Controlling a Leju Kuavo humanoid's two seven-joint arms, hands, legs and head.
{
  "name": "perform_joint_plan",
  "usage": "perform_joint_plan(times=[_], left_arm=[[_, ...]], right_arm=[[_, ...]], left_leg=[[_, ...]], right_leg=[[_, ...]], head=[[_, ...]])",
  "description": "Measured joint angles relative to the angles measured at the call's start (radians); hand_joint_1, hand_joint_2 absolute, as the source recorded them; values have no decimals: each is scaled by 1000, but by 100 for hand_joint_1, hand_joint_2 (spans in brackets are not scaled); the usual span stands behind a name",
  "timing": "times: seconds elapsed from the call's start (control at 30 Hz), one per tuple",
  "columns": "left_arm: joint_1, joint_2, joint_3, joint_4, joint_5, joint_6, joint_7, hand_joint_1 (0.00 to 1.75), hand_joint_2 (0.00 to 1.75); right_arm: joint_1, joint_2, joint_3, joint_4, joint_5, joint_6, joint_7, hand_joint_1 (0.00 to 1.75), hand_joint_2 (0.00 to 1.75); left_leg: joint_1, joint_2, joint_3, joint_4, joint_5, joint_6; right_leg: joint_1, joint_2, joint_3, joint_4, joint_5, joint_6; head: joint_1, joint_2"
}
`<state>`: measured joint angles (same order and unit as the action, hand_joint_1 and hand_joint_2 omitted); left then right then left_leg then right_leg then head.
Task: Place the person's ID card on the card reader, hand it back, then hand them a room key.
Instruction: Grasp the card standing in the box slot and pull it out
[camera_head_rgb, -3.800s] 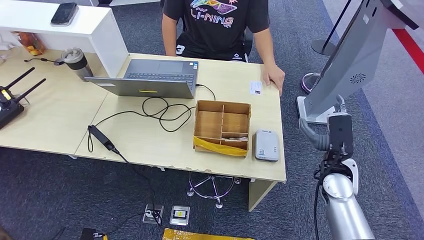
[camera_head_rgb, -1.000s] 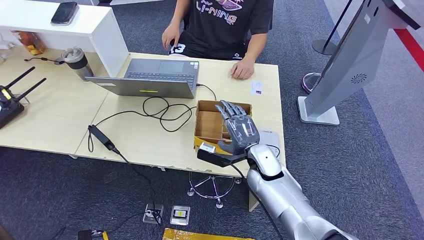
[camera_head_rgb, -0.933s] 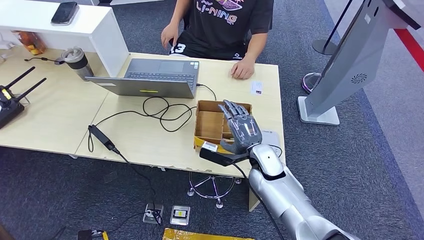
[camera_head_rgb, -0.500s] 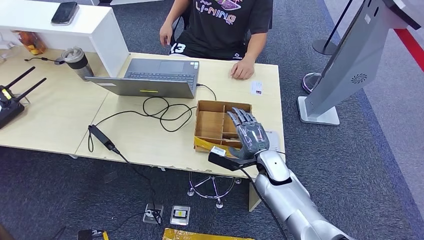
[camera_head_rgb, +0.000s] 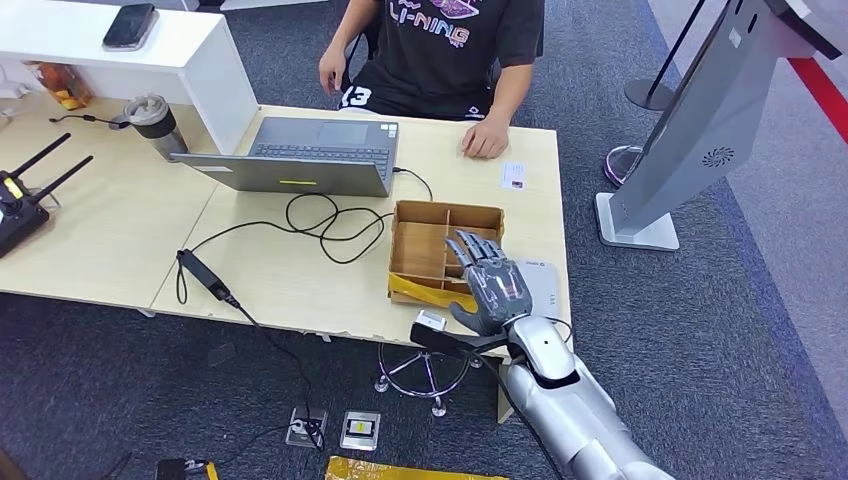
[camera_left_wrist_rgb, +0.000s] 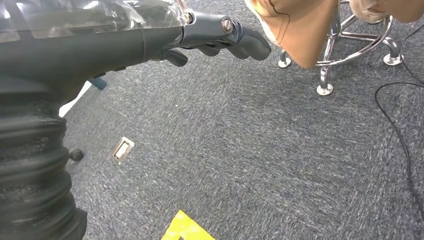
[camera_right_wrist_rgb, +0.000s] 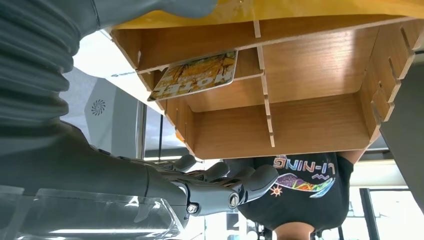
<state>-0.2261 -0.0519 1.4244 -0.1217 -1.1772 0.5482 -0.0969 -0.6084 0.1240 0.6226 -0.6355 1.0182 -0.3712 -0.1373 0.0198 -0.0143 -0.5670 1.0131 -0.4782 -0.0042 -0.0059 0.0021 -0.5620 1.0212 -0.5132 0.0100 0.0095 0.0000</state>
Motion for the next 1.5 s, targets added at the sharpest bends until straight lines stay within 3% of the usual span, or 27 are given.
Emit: perform_joint_plan(times=[0.83,0.97,1.07,1.17,1.3,1.5], left_arm=[[0,0,0,0,-12,-3,-34,0,175],[0,0,0,0,-12,-3,-34,0,175],[0,0,0,0,-12,-3,-34,0,175],[0,0,0,0,-12,-3,-34,0,175],[0,0,0,0,-10,-3,-34,0,175],[0,0,0,0,-9,-3,-34,0,175]], right_arm=[[3,-35,-1,-28,15,-16,16,39,175],[3,-35,0,-28,22,-11,19,51,175],[3,-35,0,-28,27,-5,20,76,175],[3,-35,0,-28,32,1,21,77,175],[3,-34,0,-28,39,11,21,95,175],[2,-34,0,-28,40,19,22,89,175]], left_leg=[[0,0,0,0,0,0],[0,0,0,0,0,0],[0,0,0,0,0,0],[0,0,0,0,0,0],[0,0,0,0,0,0],[0,0,0,0,0,0]], right_leg=[[0,0,0,0,0,0],[0,0,0,0,0,0],[0,0,0,0,0,0],[0,0,0,0,0,0],[0,0,0,0,0,0],[0,0,0,0,0,0]], head=[[0,0],[0,0],[0,0],[0,0],[0,0],[0,0]])
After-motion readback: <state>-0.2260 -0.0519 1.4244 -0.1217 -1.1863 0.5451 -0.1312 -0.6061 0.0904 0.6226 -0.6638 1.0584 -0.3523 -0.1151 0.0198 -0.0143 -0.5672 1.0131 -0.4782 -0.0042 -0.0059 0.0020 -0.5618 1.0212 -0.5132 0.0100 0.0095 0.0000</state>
